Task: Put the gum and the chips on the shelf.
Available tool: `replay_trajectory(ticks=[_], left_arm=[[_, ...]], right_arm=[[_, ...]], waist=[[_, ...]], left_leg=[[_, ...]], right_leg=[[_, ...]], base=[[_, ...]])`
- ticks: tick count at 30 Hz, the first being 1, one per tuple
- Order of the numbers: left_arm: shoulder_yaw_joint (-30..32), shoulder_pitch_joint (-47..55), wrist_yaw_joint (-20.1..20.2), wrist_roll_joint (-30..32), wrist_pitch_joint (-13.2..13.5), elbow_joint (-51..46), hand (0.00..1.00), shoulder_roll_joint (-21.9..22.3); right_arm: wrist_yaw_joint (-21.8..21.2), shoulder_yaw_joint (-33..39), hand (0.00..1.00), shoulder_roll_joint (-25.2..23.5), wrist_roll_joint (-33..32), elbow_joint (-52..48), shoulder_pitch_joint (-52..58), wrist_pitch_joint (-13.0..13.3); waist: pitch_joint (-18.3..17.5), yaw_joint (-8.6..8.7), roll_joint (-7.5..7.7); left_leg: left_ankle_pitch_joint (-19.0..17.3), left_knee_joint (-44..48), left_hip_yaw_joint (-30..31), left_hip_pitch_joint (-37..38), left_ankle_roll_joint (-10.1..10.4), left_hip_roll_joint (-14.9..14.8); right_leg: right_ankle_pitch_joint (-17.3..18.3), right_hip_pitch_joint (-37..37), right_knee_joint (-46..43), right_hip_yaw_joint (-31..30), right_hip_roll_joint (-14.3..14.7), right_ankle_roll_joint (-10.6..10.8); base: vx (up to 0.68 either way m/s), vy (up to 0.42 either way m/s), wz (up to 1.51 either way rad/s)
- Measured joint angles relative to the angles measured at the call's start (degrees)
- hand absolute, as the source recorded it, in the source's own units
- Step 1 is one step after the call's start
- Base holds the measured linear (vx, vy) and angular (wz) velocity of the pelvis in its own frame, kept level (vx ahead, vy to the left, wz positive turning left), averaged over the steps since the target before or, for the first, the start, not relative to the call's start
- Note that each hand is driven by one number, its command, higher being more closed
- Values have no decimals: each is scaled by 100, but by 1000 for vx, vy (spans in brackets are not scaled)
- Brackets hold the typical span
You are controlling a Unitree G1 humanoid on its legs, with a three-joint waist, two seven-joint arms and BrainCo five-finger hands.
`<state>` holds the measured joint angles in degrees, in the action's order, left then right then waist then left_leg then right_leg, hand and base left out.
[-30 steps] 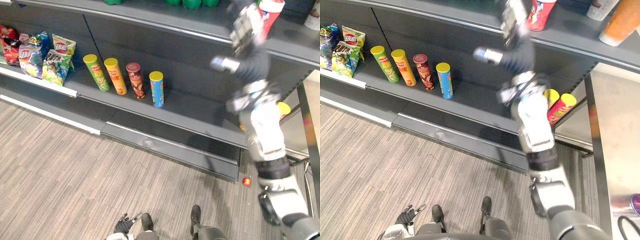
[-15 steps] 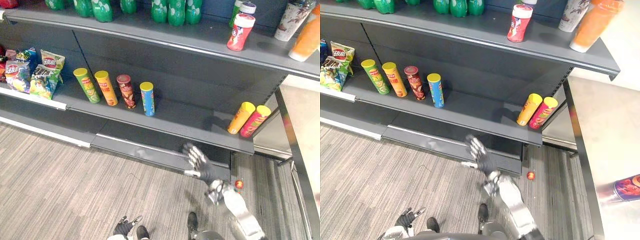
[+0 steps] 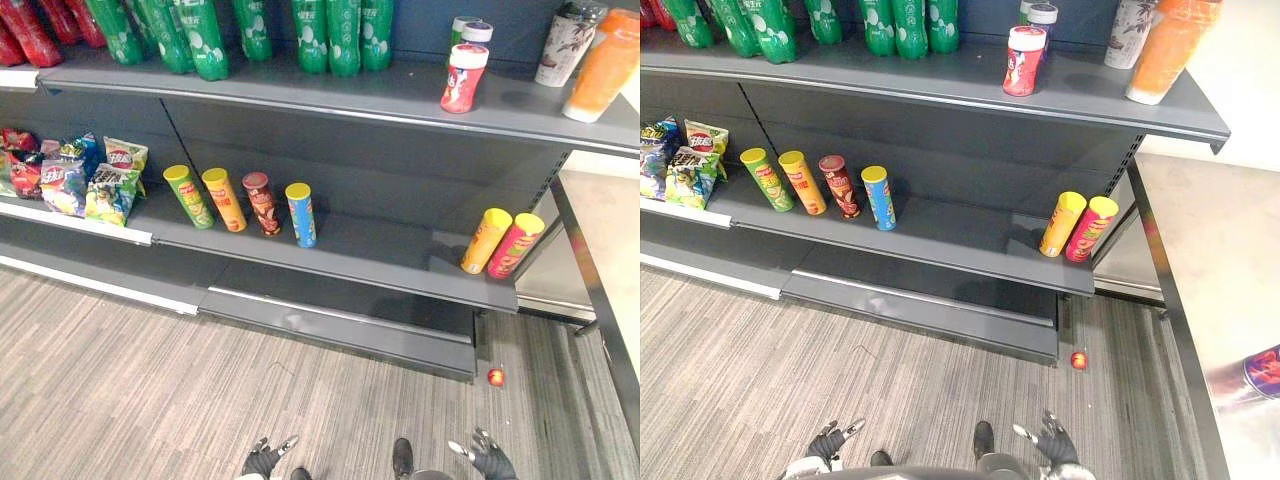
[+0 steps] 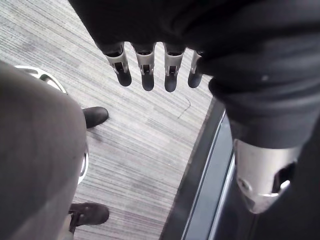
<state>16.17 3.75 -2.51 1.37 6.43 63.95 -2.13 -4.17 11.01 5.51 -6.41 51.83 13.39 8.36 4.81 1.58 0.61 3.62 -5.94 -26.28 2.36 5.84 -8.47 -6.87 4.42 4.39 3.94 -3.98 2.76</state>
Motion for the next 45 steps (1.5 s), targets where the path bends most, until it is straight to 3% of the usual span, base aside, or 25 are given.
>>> replay_trajectory(ticks=[3,13,19,22,23,24,25,26,27,29,30,31,33,34,35,38,42,45], left_arm=[[239,20,-77,-19,3,27,0,11],[676,39,-85,-107,63,95,0,193],[627,-11,50,-301,60,57,0,184],[768,12,37,-360,52,-23,0,163],[812,5,36,-360,51,-28,0,180],[899,-7,29,-360,50,-70,0,240],[894,-18,26,-357,56,-105,0,254],[881,-68,37,-357,63,-145,0,266],[827,-67,49,-359,58,-143,0,228],[537,-62,85,-360,58,-154,0,49],[397,-130,116,-361,60,-157,0,-37],[383,-194,125,-360,59,-161,0,-62],[268,-403,165,-362,60,-93,0,57],[184,-412,174,-361,70,-84,0,114],[96,-426,188,-361,86,-74,0,209],[-17,-452,268,-360,75,-13,0,220],[-19,-441,275,-356,55,-13,0,201],[12,-413,270,-359,53,-14,0,188]], right_arm=[[155,492,0,-66,-133,556,29,-7],[168,1221,0,-315,-221,828,66,-26],[120,1774,0,-480,-615,846,214,-60],[141,1846,0,-671,-746,593,277,-72],[154,1845,0,-700,-767,506,279,-79],[167,1848,0,-733,-785,407,229,-75],[176,1859,0,-748,-823,412,193,-79],[204,2011,0,-757,-894,396,159,-75],[248,2006,0,-755,-935,429,153,-66],[255,1968,0,-750,-935,598,112,-62],[251,1950,0,-748,-934,766,54,-68],[251,1952,0,-747,-934,879,-5,-79],[267,1949,0,-585,-937,984,-244,-81],[270,1953,0,-538,-937,984,-265,-81],[276,1965,0,-466,-937,983,-314,-82],[275,1972,0,-435,-937,970,-441,-76],[271,2048,0,-459,-935,978,-411,-78],[268,2152,0,-461,-934,988,-393,-82]], waist=[[-1,0,-10],[20,-4,-66],[167,80,69],[235,154,218],[242,154,193],[281,166,-123],[294,183,-146],[409,207,-276],[407,233,-127],[384,275,138],[364,281,210],[372,281,202],[451,291,-59],[461,289,-79],[397,284,-192],[432,276,-146],[531,275,64],[599,287,8]], left_leg=[[-2,0,-35,20,0,3],[-68,-1,-211,275,-2,26],[-149,45,-622,583,-75,137],[-215,25,-1495,507,-145,187],[-221,7,-1697,475,-155,118],[-210,41,-2134,398,-227,-259],[-193,102,-2357,383,-247,-482],[-218,274,-2679,422,-212,-839],[-223,399,-3011,523,-204,-945],[-200,603,-3498,667,-132,-1014],[-221,769,-3733,703,-84,-1074],[-255,914,-3840,707,37,-1124],[-208,987,-4231,768,112,-1303],[-192,974,-4312,790,143,-1304],[-155,955,-4456,818,237,-1303],[-108,968,-4705,964,316,-1306],[-224,1235,-4663,983,373,-1345],[-510,1833,-4510,860,316,-1656]], right_leg=[[-1,-4,-4,-23,-2,1],[24,-176,-45,-130,-20,43],[504,210,-1040,-346,-179,229],[512,592,-867,-588,-188,399],[670,646,-714,-497,-157,593],[708,739,-703,189,-65,346],[725,796,-909,660,-6,85],[855,831,-1526,1411,-70,-126],[834,784,-1940,1863,-341,-99],[757,507,-2061,1988,-756,-127],[274,343,-2030,2035,-915,-200],[208,336,-1857,1893,-849,-91],[194,337,-1402,1891,-516,-115],[194,331,-1286,1881,-460,-114],[194,321,-1066,1846,-370,-114],[206,229,-780,1803,-248,-98],[437,121,-752,1966,-328,21],[478,123,-874,2063,-358,18]], base=[[12,2,-3],[12,6,-6],[5,44,-19],[-24,72,-95],[-83,56,-170],[-54,20,-139],[-22,22,-167],[37,32,-163],[70,15,-160],[107,-130,-140],[111,-254,-128],[83,-361,-123],[9,-290,-104],[-43,-171,-78],[-62,-167,-71],[-94,-78,-39],[-122,-19,6],[-156,65,13]])
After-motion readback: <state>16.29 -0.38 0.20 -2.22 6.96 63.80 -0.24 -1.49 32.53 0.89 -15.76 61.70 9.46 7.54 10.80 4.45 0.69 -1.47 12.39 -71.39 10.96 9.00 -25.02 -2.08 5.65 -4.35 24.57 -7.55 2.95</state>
